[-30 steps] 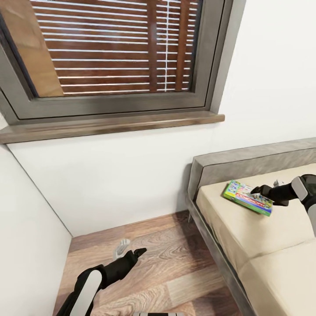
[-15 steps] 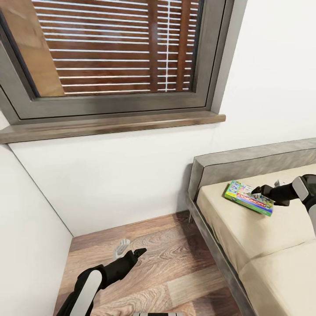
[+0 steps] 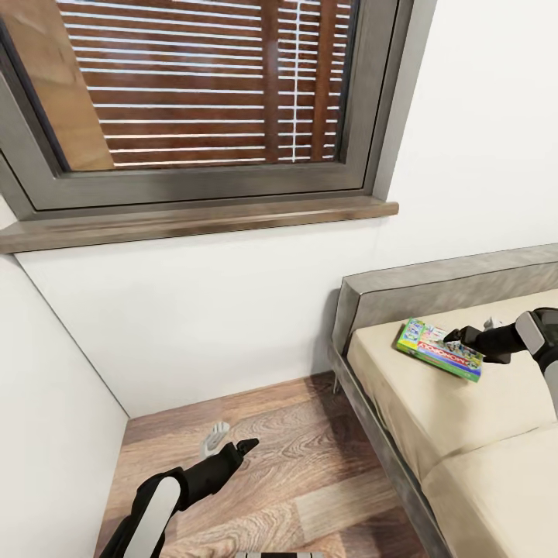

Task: Put all the toys in the child's room - the three board games (two on the bed and one on the table), the two jigsaw puzzles on the table, and the tennis ball on the table - inside the toy box on the table in the child's room.

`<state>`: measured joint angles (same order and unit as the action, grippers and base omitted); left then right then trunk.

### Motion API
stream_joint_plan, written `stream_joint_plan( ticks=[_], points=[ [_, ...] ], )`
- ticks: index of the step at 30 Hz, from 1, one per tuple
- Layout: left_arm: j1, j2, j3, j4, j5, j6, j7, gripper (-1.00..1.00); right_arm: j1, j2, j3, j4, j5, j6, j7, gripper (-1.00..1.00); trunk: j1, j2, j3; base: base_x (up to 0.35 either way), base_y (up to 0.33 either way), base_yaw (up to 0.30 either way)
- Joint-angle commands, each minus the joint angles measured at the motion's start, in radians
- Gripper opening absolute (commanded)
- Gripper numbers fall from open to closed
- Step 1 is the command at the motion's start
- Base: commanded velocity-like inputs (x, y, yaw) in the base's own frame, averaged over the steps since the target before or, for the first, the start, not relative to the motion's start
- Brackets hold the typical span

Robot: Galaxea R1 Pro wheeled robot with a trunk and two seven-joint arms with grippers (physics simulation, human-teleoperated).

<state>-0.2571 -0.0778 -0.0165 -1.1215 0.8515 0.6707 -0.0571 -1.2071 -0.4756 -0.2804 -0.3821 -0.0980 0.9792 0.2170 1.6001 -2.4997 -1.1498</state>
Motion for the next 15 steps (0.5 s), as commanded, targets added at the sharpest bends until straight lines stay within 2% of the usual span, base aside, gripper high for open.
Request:
stream_joint_plan(
  ticks=[1,15],
  points=[
    [-0.001,0.000,0.001,0.000,-0.001,0.004,-0.003,1.00,0.000,0.017,-0.011,-0.001,-0.077,0.010,0.002,1.00,0.000,0.000,-0.001,0.000,0.000,0.000],
    [-0.001,0.000,0.001,0.000,-0.002,0.004,-0.003,1.00,0.000,0.015,-0.011,-0.001,-0.076,0.009,0.002,1.00,0.000,0.000,-0.001,-0.038,-0.047,0.000]
  ],
)
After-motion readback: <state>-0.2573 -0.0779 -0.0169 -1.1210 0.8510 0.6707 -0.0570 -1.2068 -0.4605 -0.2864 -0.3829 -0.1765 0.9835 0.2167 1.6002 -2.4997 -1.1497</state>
